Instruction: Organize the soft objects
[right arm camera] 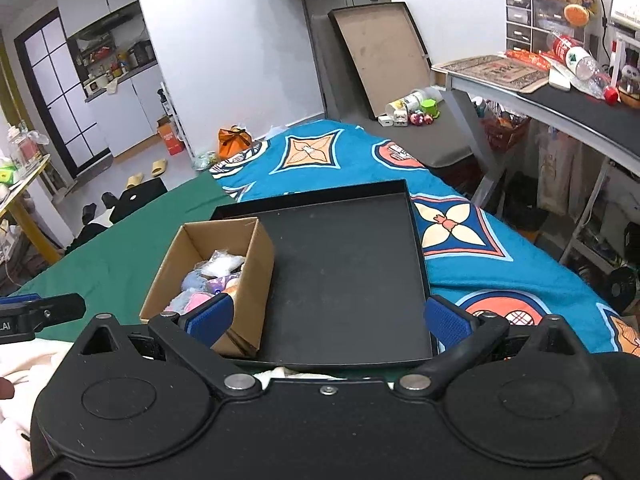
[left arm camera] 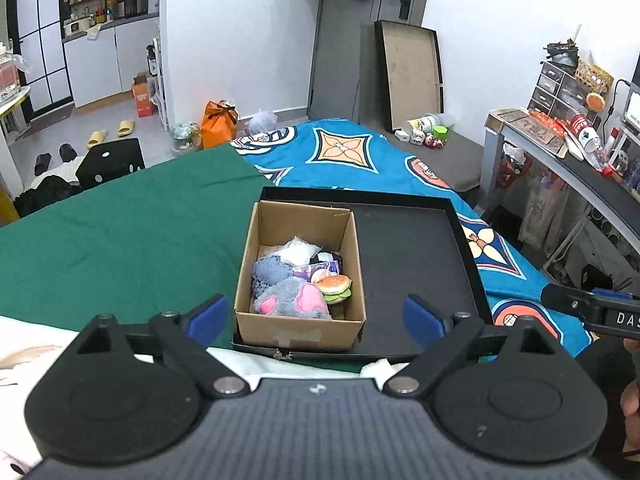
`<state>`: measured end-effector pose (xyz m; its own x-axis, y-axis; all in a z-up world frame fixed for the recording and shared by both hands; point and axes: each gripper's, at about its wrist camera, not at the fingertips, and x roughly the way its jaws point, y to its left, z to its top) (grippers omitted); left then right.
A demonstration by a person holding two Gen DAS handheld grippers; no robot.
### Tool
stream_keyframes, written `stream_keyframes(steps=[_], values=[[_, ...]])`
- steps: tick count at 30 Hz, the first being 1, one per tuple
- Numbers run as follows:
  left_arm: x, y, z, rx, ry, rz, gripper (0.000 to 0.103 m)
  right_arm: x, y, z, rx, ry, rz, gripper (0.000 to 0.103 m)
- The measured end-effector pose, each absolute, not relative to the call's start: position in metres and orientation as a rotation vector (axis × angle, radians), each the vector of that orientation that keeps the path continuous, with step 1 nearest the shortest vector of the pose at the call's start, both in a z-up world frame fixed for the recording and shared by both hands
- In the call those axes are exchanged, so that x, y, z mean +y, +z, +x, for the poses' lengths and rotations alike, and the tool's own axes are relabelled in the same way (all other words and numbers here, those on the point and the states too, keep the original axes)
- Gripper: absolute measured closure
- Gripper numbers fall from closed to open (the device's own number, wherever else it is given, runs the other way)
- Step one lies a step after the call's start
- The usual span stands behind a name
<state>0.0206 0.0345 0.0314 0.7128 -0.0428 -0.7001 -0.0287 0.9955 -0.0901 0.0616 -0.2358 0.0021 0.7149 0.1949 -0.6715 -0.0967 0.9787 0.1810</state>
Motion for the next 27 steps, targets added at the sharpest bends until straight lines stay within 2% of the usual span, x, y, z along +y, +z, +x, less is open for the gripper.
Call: stream_keyframes(steps=[27], values=[[0.034,0.036,-0.026,0.743,0.006,-0.079,0.009,-0.232,0.020,0.013,0.729,0.194,0.096,0.000]])
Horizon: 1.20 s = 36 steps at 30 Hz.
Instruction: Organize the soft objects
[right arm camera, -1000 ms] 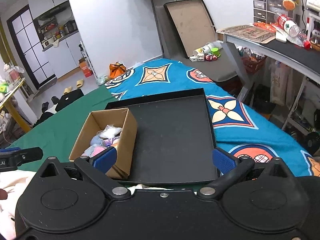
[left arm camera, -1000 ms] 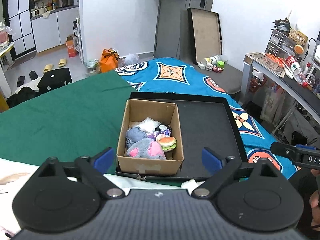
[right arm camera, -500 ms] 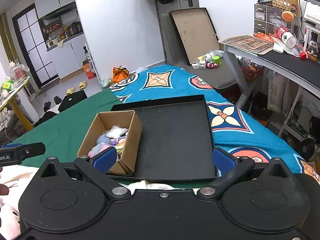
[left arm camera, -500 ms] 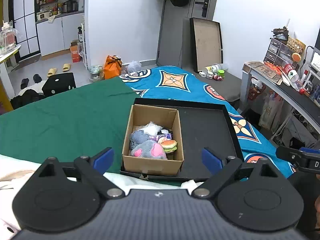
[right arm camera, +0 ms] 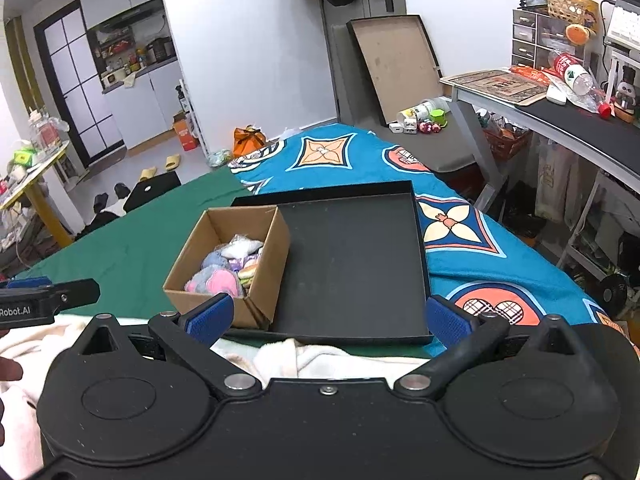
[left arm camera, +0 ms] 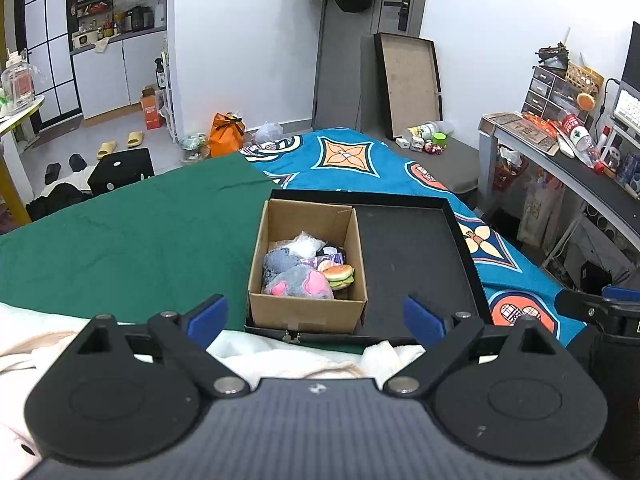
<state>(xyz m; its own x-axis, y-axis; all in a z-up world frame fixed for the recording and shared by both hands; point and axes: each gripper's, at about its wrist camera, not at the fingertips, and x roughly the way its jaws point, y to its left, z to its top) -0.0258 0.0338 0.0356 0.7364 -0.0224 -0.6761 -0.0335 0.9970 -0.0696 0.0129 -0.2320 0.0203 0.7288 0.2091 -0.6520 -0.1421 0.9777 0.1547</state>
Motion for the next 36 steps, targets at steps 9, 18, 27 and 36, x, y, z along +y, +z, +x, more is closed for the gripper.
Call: stream_keyframes(steps=[9,18,27,36], values=[[0.032,0.031,-0.030,0.751,0.009,-0.071,0.009,-0.232,0.016,0.009,0.739,0.194,0.083,0.000],[0.033,0.032,-0.031,0.747,0.014,-0.067,0.009,-0.229,0.014,0.005,0.740,0.193,0.074,0.000],[0.036,0.030,-0.033,0.751,0.017,-0.072,0.009,-0.224,0.013,0.002,0.744,0.208,0.064,0.000],[0.035,0.031,-0.034,0.750,0.014,-0.065,0.009,-0.222,0.014,0.001,0.744,0.202,0.066,0.000]])
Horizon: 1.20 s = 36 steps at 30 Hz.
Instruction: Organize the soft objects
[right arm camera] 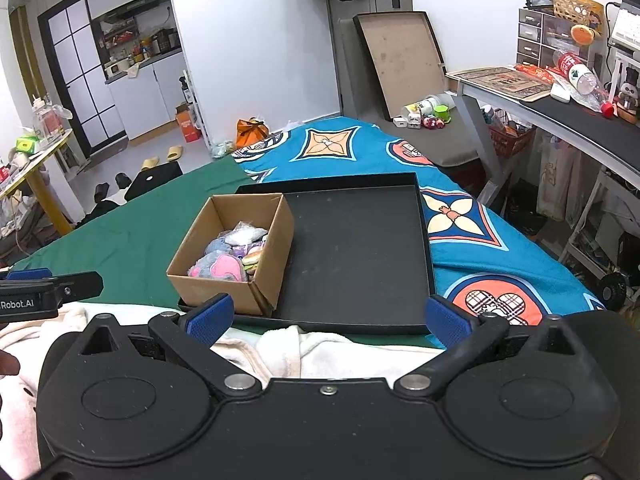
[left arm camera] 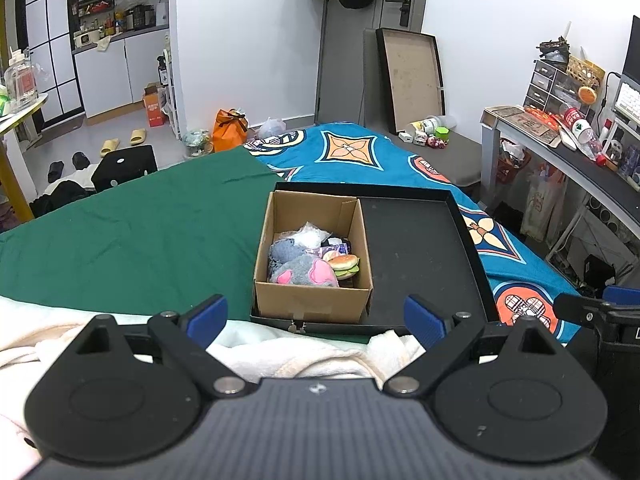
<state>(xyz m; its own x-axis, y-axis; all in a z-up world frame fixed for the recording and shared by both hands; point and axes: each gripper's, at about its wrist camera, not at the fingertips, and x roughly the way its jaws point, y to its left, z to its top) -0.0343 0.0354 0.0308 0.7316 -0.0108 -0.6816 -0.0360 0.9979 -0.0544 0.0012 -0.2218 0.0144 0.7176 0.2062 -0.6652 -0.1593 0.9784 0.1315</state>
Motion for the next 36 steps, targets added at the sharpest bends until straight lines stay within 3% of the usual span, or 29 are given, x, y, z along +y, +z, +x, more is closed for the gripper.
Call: stream_keyframes(steps=[36], values=[[0.0305,0.0300,-0.0325,0.756,0.011,-0.055,0.009,-0.2264,0.0118,0.0026,0.746,0.201,0.090,0.000]])
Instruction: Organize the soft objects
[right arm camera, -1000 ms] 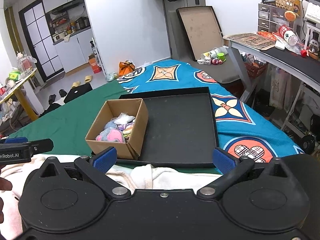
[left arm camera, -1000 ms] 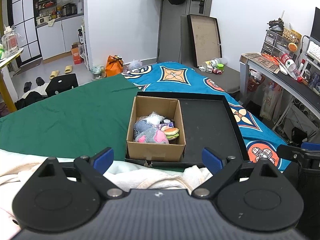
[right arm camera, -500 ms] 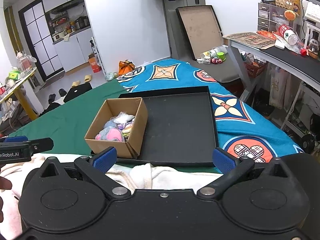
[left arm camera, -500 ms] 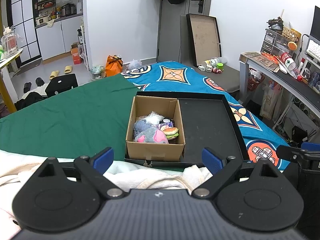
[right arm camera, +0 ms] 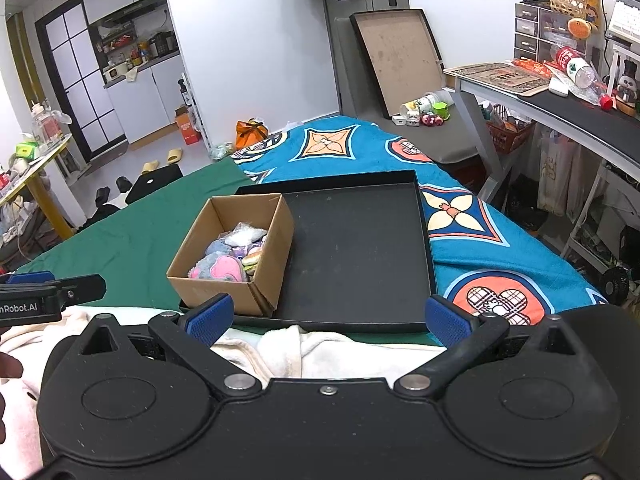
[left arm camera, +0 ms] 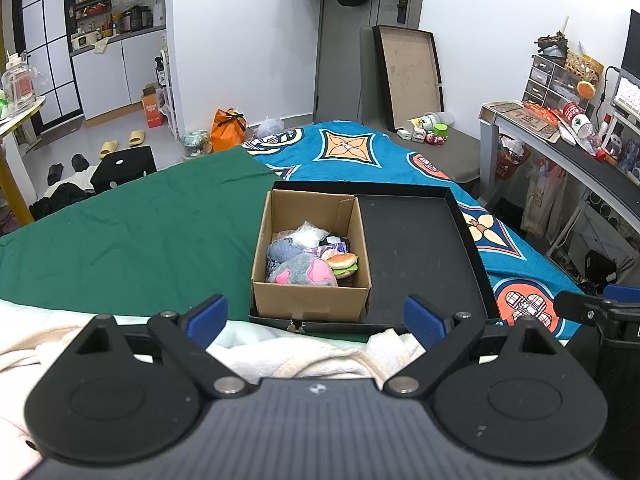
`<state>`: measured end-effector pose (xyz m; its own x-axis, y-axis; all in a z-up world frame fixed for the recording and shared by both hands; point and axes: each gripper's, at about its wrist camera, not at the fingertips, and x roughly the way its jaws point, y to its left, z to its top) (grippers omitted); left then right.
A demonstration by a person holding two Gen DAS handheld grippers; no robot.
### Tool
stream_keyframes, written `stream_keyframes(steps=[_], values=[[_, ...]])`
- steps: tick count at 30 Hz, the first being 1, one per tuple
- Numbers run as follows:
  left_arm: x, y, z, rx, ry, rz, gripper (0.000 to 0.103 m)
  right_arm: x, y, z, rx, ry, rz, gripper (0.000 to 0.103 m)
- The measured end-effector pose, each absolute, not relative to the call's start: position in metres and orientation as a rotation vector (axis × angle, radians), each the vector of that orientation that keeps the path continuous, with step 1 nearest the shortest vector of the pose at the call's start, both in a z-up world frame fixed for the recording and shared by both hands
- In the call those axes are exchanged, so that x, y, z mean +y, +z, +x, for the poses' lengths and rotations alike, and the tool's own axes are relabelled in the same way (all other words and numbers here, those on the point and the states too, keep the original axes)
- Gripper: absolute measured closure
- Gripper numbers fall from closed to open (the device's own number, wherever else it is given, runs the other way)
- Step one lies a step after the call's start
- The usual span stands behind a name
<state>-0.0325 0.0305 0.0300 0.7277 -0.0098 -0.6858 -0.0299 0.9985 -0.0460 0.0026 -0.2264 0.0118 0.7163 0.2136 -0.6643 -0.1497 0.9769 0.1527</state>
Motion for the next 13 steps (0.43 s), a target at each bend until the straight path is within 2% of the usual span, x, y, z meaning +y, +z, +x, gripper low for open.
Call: stream_keyframes(steps=[13], values=[[0.0270,0.0249,-0.0269,0.758,0.009,-0.046,0.009,-0.2258,0.0079,0.0045,0.754,0.200,0.089,0.000]])
